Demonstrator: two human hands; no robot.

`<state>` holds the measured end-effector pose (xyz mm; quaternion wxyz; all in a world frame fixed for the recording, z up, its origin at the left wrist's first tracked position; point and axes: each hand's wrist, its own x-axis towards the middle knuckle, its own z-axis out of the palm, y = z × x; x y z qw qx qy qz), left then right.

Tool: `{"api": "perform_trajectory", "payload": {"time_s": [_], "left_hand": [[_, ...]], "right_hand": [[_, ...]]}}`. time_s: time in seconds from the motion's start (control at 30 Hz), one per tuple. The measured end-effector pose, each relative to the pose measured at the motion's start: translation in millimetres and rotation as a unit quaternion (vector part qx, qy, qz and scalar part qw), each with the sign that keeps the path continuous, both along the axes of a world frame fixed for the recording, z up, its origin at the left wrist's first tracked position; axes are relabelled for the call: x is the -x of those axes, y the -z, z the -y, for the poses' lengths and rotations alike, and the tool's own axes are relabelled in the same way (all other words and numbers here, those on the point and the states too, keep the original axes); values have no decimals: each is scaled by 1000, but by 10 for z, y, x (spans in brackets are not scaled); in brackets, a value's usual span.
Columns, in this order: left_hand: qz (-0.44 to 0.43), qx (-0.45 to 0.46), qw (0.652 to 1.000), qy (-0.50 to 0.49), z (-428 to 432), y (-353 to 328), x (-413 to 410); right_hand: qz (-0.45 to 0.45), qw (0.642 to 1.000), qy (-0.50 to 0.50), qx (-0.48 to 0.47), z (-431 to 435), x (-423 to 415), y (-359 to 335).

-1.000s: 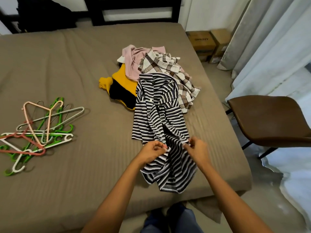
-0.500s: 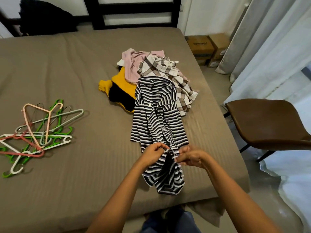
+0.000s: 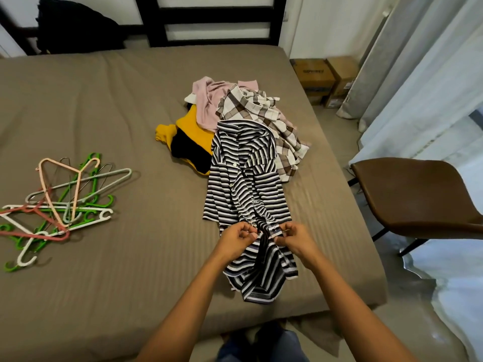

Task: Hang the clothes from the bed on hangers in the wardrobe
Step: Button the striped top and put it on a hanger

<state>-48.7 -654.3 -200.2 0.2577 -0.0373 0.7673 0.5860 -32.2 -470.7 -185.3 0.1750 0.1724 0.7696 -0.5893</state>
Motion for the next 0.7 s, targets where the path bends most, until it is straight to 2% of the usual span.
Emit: {"api": "perform_trajectory", "payload": {"time_s": [0.13, 0.33, 0.43, 0.6, 0.7], "left_hand": [[23, -36, 999, -29, -13, 0, -28], [45, -72, 993, -81, -72, -32, -110], [59, -91, 990, -91, -79, -47, -156], [88, -117, 984, -99, -98, -138, -204], [98, -120, 983, -98, -87, -181, -227]], "right_hand": [[11, 995, 79, 57, 64, -29, -47], [-74, 984, 137, 83, 174, -147, -76], [-134, 977, 156, 54, 222, -204, -88], [-172, 980, 51, -84, 261, -286, 40], [-173, 978, 53, -103, 247, -326, 73]]}}
